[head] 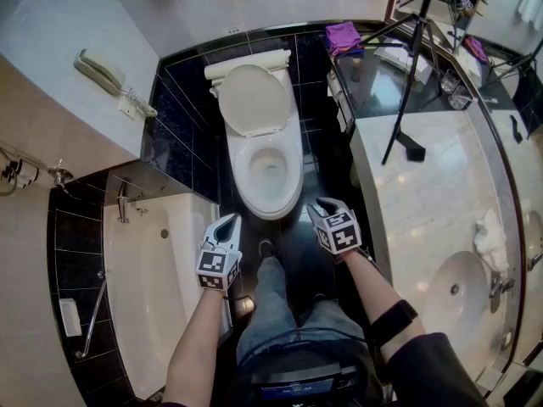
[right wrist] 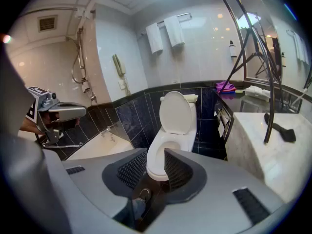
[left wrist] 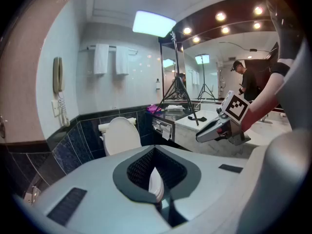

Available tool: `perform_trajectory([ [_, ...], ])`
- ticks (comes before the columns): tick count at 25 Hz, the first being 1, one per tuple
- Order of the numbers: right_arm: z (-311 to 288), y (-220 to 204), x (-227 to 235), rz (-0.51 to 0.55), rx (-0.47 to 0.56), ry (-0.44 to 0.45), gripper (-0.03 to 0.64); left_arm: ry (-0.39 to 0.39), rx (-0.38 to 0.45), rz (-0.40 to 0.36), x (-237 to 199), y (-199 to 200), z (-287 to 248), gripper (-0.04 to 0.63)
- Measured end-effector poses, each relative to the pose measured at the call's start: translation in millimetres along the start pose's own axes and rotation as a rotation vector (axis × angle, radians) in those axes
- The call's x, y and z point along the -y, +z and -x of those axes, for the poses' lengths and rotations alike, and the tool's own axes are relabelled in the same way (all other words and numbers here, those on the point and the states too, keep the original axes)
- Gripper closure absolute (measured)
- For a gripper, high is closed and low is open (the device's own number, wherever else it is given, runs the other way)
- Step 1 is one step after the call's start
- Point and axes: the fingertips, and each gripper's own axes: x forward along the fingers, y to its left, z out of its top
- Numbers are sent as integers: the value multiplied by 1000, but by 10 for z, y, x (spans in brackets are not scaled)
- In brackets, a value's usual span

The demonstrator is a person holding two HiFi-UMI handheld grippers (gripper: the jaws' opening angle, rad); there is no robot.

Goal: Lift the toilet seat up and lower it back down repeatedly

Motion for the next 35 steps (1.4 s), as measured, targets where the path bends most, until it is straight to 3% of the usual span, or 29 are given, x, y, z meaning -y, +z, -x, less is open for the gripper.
perform_trajectory([
  [6, -1169, -370, 358, -80, -71, 1, 469, -27, 7, -70, -390, -323, -851, 606],
  [15, -2785, -1323, 836, -309, -111, 40, 456, -33, 40, -169, -655, -1212, -2002, 606],
  [20, -3506, -1718, 1077, -503, -103, 66, 456, -23, 30, -215, -759, -1740, -2422, 606],
  [25, -3957, -1998, 1229, -671, -100, 81, 456, -7, 11, -175, -849, -2032, -2668, 606],
  [35, -4318, -2184, 1314, -796, -124, 70, 456, -7, 10, -132, -964, -2173, -2858, 606],
])
